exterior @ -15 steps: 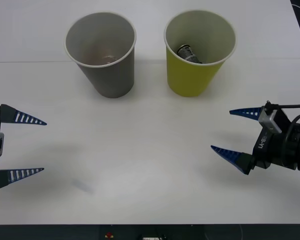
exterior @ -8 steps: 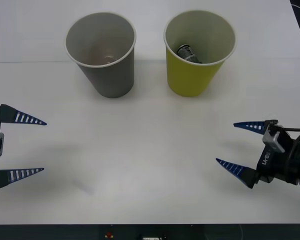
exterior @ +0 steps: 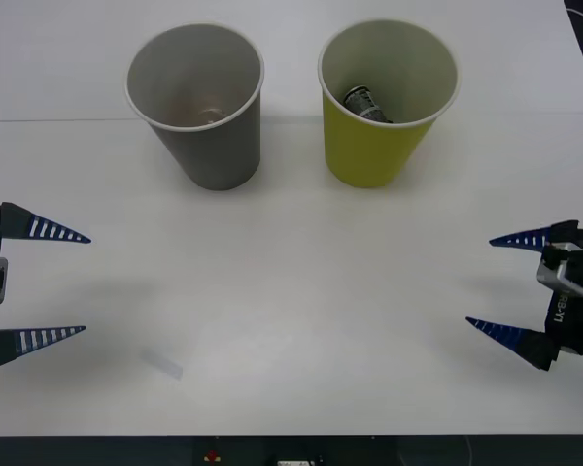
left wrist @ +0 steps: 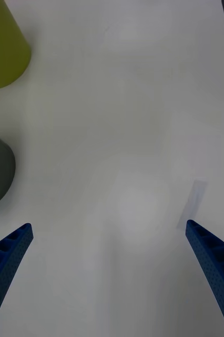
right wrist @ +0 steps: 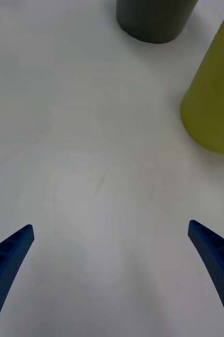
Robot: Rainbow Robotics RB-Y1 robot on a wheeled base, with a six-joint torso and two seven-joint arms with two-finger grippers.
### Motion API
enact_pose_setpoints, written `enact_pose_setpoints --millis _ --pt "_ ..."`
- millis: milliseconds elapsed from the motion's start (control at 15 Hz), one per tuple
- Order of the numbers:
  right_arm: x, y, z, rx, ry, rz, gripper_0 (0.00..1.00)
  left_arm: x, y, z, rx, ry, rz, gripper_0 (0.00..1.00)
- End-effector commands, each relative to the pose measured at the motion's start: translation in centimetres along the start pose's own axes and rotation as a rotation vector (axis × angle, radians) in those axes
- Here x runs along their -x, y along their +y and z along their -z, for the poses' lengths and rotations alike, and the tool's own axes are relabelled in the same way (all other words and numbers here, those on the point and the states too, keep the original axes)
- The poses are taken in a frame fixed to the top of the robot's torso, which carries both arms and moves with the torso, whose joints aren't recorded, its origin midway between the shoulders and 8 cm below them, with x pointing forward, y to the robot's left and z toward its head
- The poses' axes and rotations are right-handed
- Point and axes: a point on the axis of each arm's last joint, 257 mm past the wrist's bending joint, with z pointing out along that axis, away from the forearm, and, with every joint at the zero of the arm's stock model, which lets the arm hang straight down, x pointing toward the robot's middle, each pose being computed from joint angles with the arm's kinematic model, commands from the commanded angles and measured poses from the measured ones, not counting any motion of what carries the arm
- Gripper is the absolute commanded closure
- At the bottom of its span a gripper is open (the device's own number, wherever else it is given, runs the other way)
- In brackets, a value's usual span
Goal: Put the can into the green bin and the plastic bottle into the gray bin
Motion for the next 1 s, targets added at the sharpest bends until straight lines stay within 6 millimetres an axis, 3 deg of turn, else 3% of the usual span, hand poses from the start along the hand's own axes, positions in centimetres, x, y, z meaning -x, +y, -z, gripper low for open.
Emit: enact_pose_setpoints --millis 67,600,1000 --pt "-0.4 0.0 1.2 0.044 0.039 0.038 0.0 0.0 0.0 0.0 0.0 0.0 0.0 0.0" --pt "-0.7 0.1 4.8 0.096 0.156 0.157 0.0 0.0 0.0 0.0 0.0 0.0 0.0 0.0" --pt "-0.2 0.2 5.7 0.127 0.177 0.187 0.0 0.0 0.0 0.0 0.0 0.0 0.0 0.0"
